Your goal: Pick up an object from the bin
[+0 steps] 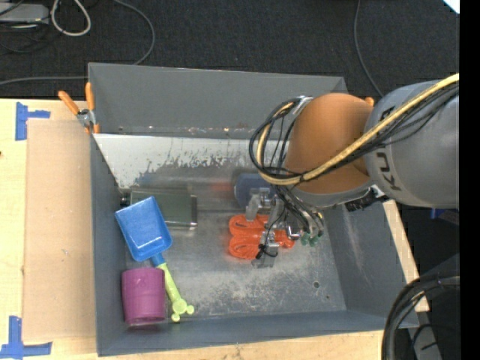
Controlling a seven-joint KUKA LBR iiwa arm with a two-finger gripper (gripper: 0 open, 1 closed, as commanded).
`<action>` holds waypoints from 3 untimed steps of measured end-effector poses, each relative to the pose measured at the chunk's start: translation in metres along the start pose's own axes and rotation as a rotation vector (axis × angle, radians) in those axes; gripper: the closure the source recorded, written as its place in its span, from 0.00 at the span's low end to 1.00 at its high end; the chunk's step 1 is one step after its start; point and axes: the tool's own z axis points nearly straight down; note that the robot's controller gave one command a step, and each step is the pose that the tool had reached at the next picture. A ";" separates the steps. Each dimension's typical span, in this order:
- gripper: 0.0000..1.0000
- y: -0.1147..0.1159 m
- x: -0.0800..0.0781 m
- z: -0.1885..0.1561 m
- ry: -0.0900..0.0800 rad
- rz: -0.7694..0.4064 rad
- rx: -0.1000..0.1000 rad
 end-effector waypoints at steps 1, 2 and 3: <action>0.00 -0.016 -0.018 0.049 0.025 -0.031 0.006; 0.00 -0.009 -0.003 0.025 0.004 0.004 0.000; 1.00 -0.012 -0.004 0.053 0.023 -0.021 0.004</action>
Offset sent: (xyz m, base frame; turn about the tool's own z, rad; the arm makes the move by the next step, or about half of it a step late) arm 0.0029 -0.0098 -0.0253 0.0052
